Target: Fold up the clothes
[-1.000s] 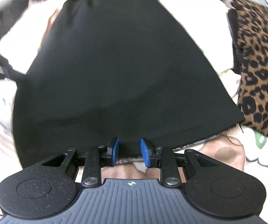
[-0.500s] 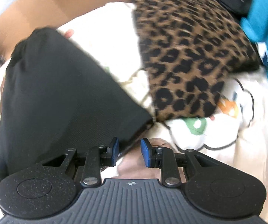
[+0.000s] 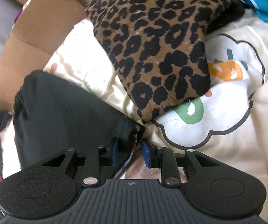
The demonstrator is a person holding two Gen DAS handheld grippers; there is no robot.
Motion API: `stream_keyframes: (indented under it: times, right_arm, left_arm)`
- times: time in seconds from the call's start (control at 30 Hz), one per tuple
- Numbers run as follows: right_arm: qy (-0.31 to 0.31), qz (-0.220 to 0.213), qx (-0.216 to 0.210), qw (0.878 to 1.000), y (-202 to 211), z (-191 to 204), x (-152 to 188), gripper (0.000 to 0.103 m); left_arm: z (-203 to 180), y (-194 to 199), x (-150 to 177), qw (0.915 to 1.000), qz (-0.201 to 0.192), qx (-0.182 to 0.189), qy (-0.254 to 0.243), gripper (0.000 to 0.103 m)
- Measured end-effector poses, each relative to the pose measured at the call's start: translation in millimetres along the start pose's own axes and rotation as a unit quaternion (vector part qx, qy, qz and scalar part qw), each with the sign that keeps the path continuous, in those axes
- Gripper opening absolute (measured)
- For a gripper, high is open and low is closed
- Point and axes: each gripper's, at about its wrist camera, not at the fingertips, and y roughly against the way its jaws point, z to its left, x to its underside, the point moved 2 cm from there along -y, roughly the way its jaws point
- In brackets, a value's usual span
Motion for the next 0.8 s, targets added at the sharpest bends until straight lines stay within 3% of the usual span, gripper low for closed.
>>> stream_keyframes:
  times: [0.17,0.3,0.43,0.57,0.7,0.8]
  right_arm:
    - [-0.011,-0.014,-0.018,1.000,-6,-3,-2,0.031]
    - [-0.015,-0.020,-0.025,0.999,-6,-6,-1,0.028]
    - [-0.020,-0.025,-0.024,0.999,-4,-9,0,0.025]
    - [-0.010,-0.026,-0.012,1.000,-5,-6,-1,0.024]
    - [0.004,-0.030,-0.001,1.000,-7,-1,-1,0.024]
    - [0.007,-0.035,-0.002,0.999,-7,-1,1,0.024]
  left_arm:
    - [-1,-5,-4,0.9962,0.017,0.023,0.083,0.015]
    - [9,2,1,0.9823,0.023,0.060,0.176,0.015]
    - [23,12,20,0.9592,0.016,0.070,0.274,0.015]
    - [24,23,45,0.9362,-0.004,0.083,0.341,0.017]
    - [25,20,69,0.9077,-0.027,0.102,0.406,0.037]
    - [26,17,86,0.8826,-0.051,0.136,0.447,0.040]
